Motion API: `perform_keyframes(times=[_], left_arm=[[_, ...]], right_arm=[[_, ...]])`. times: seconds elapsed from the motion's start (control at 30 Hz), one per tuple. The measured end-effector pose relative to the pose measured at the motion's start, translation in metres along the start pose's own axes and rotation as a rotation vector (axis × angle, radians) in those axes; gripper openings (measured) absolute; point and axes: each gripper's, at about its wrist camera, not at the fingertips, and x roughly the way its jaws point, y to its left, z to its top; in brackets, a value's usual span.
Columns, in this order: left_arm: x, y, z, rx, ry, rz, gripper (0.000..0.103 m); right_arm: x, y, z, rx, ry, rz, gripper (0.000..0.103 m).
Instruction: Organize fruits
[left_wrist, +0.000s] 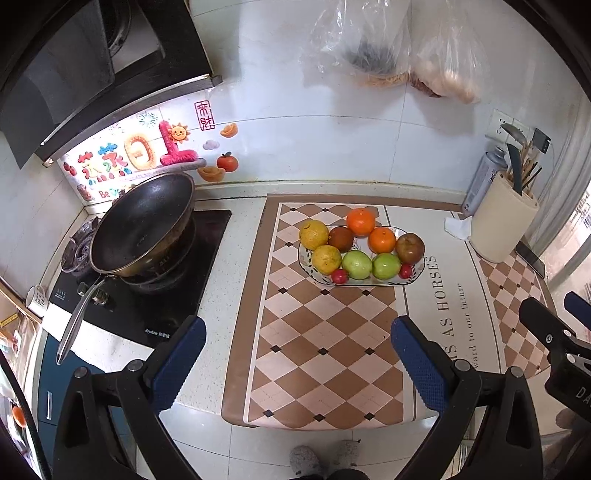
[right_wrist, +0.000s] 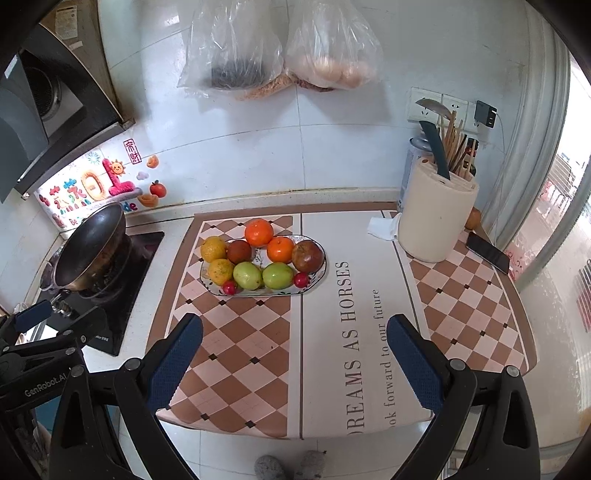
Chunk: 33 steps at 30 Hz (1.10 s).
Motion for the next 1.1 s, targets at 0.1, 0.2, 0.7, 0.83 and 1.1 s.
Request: perform_keyframes(times=[0.1,0.2,0.7,0.83,1.1], left_arm=[[0.006,-0.003,0.002,0.004,0.010,0.000,0.103],[0.009,-0.006,0.003,0.003,0.021,-0.002,0.103],[0.005,-0.016,0.007,-0.003,0.005,-0.002,0.103],[0.003,-0.016,0.007,-0.009,0.004,0.001,0.103],[0.001,-0.017,0.006,-0.011,0.002,0.002,0.103]], right_arm=[[0.006,-0.002,0.003,0.006,0.009,-0.001,0.102],[0.012,-0.004,0.005,0.011,0.016,0.002,0.102],[0.010,-0.008,0.009,-0.012,0.009,0.017,0.102],[0.010,-0.010,0.009,-0.016,0.009,0.023,0.102],[0.009,-0.010,0.009,-0.016,0.012,0.026,0.102]])
